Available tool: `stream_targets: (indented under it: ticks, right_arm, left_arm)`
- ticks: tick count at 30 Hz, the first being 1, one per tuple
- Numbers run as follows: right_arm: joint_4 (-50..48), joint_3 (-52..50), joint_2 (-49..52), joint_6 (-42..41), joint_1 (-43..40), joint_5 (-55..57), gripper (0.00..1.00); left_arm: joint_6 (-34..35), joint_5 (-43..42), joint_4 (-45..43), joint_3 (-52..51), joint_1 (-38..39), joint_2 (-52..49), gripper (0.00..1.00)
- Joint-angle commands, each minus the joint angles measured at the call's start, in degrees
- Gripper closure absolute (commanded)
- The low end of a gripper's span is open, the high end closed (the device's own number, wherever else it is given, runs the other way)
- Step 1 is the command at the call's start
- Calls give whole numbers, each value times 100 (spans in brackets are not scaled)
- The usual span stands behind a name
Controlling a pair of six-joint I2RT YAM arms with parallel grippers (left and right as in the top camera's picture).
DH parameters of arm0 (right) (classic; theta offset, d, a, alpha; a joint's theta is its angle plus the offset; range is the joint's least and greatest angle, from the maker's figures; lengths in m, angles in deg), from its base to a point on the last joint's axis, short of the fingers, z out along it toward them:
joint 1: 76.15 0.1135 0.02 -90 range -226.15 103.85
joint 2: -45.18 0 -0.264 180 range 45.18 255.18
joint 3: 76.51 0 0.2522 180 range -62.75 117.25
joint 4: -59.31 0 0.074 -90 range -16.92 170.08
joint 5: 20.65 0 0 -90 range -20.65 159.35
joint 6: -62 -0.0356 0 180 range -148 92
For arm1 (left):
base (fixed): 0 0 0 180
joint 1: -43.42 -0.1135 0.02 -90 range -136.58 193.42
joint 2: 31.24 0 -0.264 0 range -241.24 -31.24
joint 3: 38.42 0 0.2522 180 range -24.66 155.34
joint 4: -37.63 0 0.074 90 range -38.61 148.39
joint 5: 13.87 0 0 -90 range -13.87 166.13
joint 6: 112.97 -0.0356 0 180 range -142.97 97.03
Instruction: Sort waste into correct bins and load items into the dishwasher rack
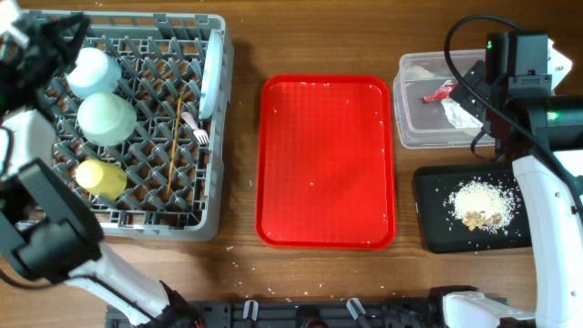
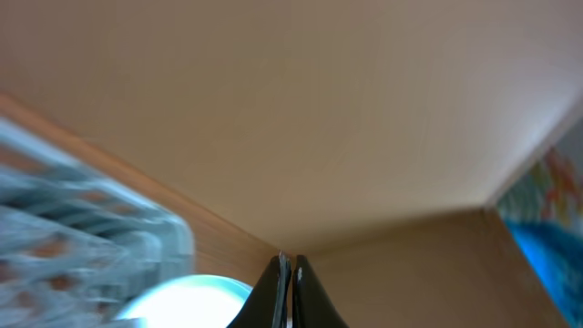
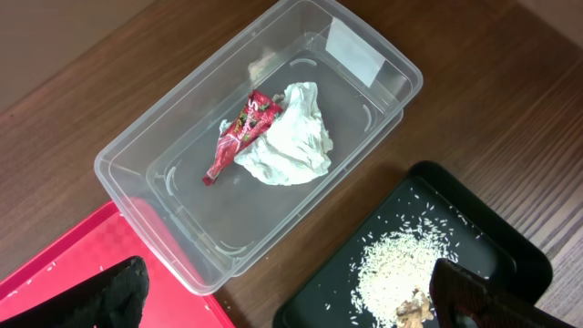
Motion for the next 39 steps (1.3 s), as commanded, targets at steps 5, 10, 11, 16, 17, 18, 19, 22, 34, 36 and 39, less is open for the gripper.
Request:
stream_targets:
  ticks: [5, 10, 11, 16, 17, 18, 19, 22, 34, 36, 39]
  right_arm:
    - [-13, 63, 20, 17, -17, 116, 0]
    - [-13, 63, 20, 17, -17, 116, 0]
    - [-13, 63, 20, 17, -17, 116, 0]
    - [-13, 63, 20, 20, -17, 116, 0]
    - [-13, 63, 20, 17, -17, 116, 0]
    - [-13, 63, 20, 20, -17, 116, 0]
    - [-13, 63, 20, 20, -17, 116, 0]
    - [-13, 63, 20, 20, -17, 116, 0]
    - [-11, 63, 20, 20, -17, 116, 0]
    - [-15, 63, 20, 20, -17, 116, 0]
    - [-13, 63, 20, 20, -17, 116, 0]
  left_arm:
    - [-3154, 1582, 3794, 28, 1637, 2415, 96]
    - [-4498, 4435, 8032, 28, 2835, 4177, 96]
    - [-4498, 4435, 8413, 26, 2922, 4358, 96]
    - [-4629, 4459, 10343, -26, 3244, 5582, 96]
    - [-4629, 4459, 10625, -26, 3246, 5775, 96]
    - [-4629, 4465, 10926, -26, 3246, 5956, 95]
    - [-4627, 4487, 11147, -26, 3246, 6089, 81]
    - [-4627, 4500, 12004, -24, 3246, 6548, 0]
    - [-4651, 4671, 12310, -111, 3296, 6815, 0]
    - [-4809, 4669, 11573, -490, 3355, 6977, 0]
    - [-5429, 4697, 10045, -1700, 3434, 7652, 0]
